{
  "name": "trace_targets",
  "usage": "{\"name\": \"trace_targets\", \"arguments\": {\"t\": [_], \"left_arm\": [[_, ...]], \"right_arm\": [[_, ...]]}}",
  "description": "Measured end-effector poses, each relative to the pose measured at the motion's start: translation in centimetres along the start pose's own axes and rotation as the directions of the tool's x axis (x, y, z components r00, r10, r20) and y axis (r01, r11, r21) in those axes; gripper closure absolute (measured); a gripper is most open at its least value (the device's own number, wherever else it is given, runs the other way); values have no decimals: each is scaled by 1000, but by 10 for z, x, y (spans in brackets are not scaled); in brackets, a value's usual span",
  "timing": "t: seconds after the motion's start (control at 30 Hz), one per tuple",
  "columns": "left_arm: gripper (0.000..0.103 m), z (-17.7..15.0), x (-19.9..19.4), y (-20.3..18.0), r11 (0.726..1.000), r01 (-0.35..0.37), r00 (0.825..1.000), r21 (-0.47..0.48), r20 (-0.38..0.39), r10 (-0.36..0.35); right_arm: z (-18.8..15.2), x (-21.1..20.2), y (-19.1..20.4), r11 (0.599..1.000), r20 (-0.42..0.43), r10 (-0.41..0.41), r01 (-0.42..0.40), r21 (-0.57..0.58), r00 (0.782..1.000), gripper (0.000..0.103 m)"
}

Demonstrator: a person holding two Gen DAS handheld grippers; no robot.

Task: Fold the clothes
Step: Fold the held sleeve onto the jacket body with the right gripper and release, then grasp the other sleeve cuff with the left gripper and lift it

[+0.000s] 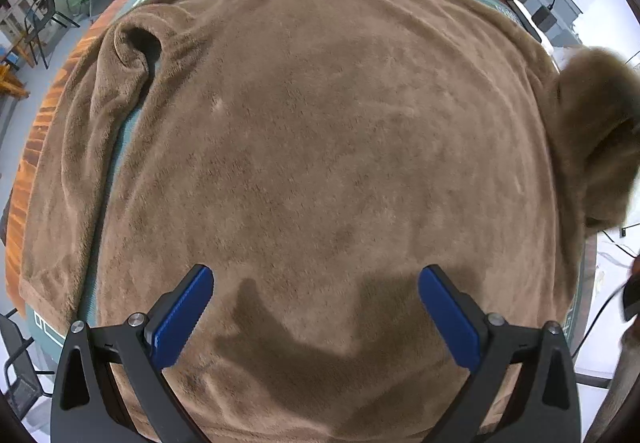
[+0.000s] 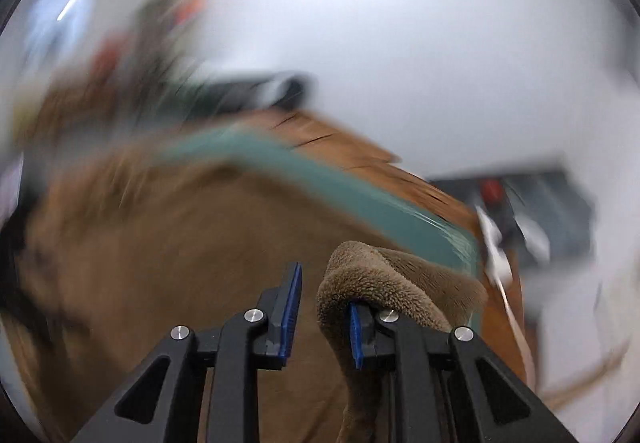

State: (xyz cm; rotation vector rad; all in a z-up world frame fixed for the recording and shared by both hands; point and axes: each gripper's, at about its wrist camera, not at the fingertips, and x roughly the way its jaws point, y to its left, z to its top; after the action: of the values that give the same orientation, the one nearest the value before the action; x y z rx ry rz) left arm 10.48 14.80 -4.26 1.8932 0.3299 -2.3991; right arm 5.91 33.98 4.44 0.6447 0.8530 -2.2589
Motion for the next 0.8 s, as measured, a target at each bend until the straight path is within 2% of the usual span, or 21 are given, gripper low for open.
{"name": "trace_targets", "arguments": {"t": [0.07, 0.13, 0.17, 0.27, 0.33, 0.4, 0.47, 0.53, 0.67, 0.73, 0.8], "left_arm": [[0, -13, -1, 6, 1000, 0, 1000, -7, 10, 0], [0, 9, 8, 43, 1000, -2, 1000, -17, 18, 2], [0, 22, 20, 45, 1000, -3, 1000, -21, 20, 4], [0, 32, 22, 51, 1000, -3, 1000, -26, 22, 4], [0, 41, 30, 52, 1000, 2, 1000, -19, 22, -2], [0, 59, 41, 50, 1000, 8, 1000, -5, 21, -8], [0, 72, 50, 46, 1000, 15, 1000, 13, 18, -15], [0, 74, 53, 38, 999, 25, 1000, 33, 14, -26], [0, 81, 52, 14, 993, 73, 997, 89, 7, -74], [0, 80, 38, -6, 985, 101, 994, 142, 19, -105], [0, 80, 24, -26, 972, 128, 990, 196, 29, -137]], "right_arm": [[-9, 13, 42, 993, -51, 61, -66, -100, 997, 18], [-18, 18, 57, 987, -81, 115, -123, -99, 990, 18], [-22, 21, 61, 985, -102, 144, -153, -81, 984, 18], [-41, 21, 30, 969, -113, 219, -202, 145, 969, 18], [-54, 21, 9, 928, -109, 268, -226, 297, 957, 18], [-66, 20, -13, 864, -98, 316, -244, 441, 944, 18], [-79, 20, -35, 778, -79, 361, -254, 575, 929, 18], [-104, 17, -70, 637, -25, 369, -233, 735, 929, 18], [-161, 9, -120, 389, 13, 302, -135, 911, 953, 18], [-174, 4, -126, 352, 13, 294, -121, 928, 956, 18], [-179, 0, -122, 357, 9, 302, -122, 926, 953, 18]]}}
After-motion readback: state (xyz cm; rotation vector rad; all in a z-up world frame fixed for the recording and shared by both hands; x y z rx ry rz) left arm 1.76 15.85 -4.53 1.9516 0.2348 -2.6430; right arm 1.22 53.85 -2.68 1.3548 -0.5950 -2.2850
